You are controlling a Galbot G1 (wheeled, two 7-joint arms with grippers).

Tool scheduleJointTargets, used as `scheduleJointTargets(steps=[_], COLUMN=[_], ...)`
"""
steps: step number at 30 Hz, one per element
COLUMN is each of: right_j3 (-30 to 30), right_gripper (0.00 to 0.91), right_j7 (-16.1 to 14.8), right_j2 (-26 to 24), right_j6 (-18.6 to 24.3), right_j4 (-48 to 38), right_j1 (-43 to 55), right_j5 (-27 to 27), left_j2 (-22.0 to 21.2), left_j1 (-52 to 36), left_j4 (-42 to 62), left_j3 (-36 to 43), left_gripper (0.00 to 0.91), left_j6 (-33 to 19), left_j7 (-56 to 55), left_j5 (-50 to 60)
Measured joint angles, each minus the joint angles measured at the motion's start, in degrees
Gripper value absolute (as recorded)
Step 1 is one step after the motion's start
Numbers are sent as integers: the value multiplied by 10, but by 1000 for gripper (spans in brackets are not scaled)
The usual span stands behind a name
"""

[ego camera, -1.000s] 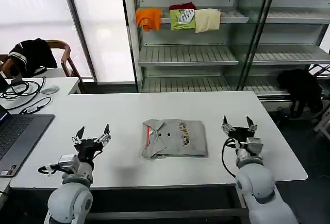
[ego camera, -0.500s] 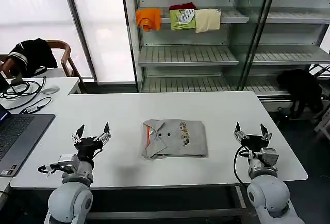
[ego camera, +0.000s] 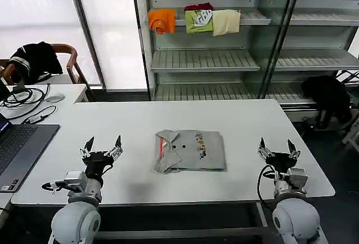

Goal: Fold and organize the clothes.

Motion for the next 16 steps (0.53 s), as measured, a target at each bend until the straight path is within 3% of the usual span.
scheduleJointTargets(steps=[16], right_j3=[7], right_gripper=[907], right_j7=[-5], right_j2=[-5], right_j6=[3], right_j4=[9], right_j1=[-23], right_j5=[-8], left_j2=[-8], left_j1=[14], left_j4=[-11], left_j3=[5], left_gripper=[907], left_j6=[-3], left_j7=[23], left_j5=[15])
